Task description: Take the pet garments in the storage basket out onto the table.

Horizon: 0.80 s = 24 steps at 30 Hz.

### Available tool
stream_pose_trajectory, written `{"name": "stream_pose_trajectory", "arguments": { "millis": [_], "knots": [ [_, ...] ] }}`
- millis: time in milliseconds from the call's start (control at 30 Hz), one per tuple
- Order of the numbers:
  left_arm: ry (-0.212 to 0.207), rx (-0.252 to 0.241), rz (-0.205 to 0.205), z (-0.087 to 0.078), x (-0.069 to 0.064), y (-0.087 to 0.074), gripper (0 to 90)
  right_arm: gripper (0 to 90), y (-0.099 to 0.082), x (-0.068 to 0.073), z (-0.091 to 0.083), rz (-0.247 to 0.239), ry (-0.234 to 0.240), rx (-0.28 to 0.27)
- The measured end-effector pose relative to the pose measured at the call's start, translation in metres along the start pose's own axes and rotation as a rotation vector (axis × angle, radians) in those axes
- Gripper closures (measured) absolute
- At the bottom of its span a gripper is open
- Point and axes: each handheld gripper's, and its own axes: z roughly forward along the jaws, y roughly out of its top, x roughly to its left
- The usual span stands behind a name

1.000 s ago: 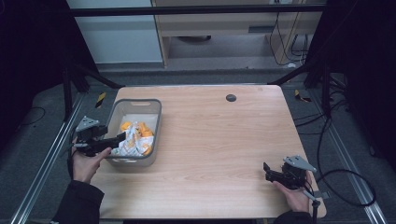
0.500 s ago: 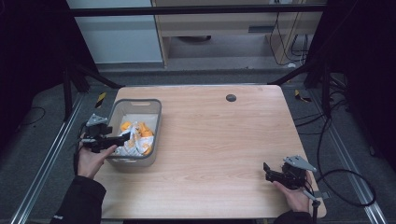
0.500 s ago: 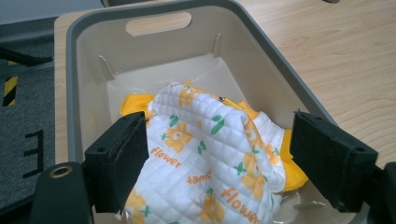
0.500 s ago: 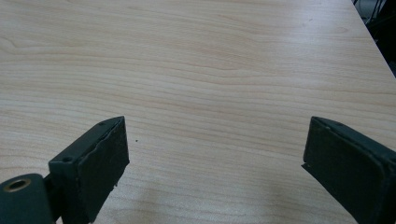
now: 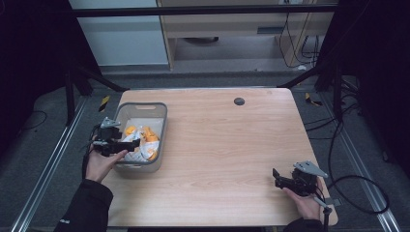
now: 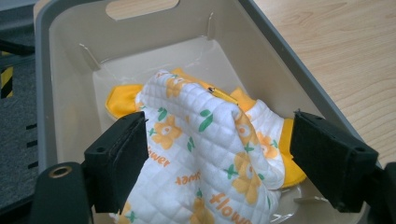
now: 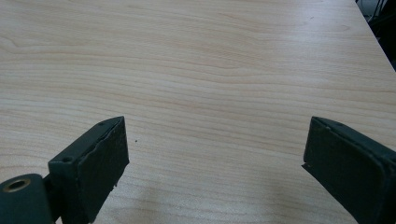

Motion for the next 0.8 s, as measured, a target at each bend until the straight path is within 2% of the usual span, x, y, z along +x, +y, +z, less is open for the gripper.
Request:
{"name": "stream_pose_trajectory", "arguments": {
  "millis": [533,800],
  "knots": [
    [-0.009,0.099,0.018,0.017,-0.003,0.002,21.5,6.6,0.0,0.0,0.0,0.001,0.001,0.003],
    [-0.013,0.154,0.004,0.029,-0.004,-0.001,22.8,6.4,0.0,0.0,0.0,0.001,0.005,0.006]
  ]
}}
